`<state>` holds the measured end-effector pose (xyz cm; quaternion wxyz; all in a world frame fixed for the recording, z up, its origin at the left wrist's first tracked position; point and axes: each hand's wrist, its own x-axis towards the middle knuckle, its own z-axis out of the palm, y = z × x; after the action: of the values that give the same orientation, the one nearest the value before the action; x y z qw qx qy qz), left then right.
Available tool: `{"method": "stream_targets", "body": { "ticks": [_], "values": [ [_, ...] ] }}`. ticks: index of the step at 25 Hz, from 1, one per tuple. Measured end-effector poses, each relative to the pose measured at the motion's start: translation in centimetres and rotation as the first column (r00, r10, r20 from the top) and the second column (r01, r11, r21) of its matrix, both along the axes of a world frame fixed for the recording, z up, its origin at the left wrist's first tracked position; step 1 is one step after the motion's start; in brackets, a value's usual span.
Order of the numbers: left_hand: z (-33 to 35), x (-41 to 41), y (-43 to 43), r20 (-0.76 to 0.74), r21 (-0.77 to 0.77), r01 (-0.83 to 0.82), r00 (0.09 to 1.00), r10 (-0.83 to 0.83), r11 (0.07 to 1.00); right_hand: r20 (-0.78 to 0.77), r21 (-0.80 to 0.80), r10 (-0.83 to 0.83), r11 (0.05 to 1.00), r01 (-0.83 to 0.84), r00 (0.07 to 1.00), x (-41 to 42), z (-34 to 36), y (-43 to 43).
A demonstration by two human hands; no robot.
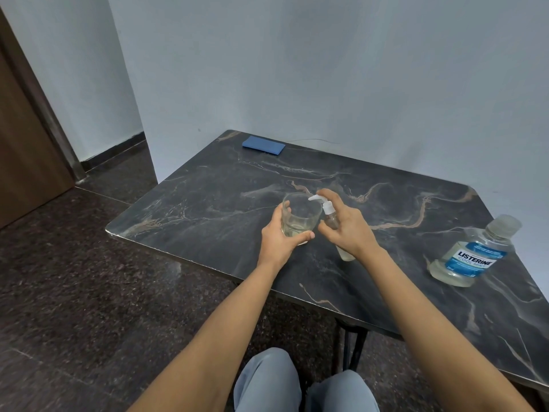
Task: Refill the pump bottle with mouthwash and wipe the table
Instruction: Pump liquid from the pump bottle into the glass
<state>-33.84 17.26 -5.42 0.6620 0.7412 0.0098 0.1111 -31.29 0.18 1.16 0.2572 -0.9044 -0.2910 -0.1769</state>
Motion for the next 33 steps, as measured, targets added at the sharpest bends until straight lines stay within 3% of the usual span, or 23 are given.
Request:
{"method": "stream_targets", "body": {
  "ticks": [8,13,18,29,33],
  "values": [
    [0.1,-0.1,0.1,0.002,-0.003,0.002,1.000,-0.002,1.000,-0.015,0.041,-0.006,0.999,0.006,1.000,0.0,-0.9,0.1],
    [0.3,-0.1,0.1,0.001,-0.005,-0.005,1.000,0.005,1.000,-0.140,0.265,0.028,0.964,0.010,0.990,-0.2,-1.1,-0.9],
    [0.6,-0.3,0.0,0.002,0.022,-0.009,1.000,0.009,1.000,-0.186,0.468,-0.084,0.869,0.163,0.979,-1.0,-2.2,-3.1],
    [0.6,-0.2,0.1,-0.008,0.083,-0.074,0.997,0.075,0.994,-0.372,0.430,-0.117,0.858,0.282,0.921,-3.3,-3.9,-4.2],
    [0.5,-0.3,-0.5,0.029,0.188,-0.139,0.990,0.136,0.972,-0.371,0.442,-0.141,0.842,0.308,0.918,-3.8,-3.7,-3.8]
  ]
}}
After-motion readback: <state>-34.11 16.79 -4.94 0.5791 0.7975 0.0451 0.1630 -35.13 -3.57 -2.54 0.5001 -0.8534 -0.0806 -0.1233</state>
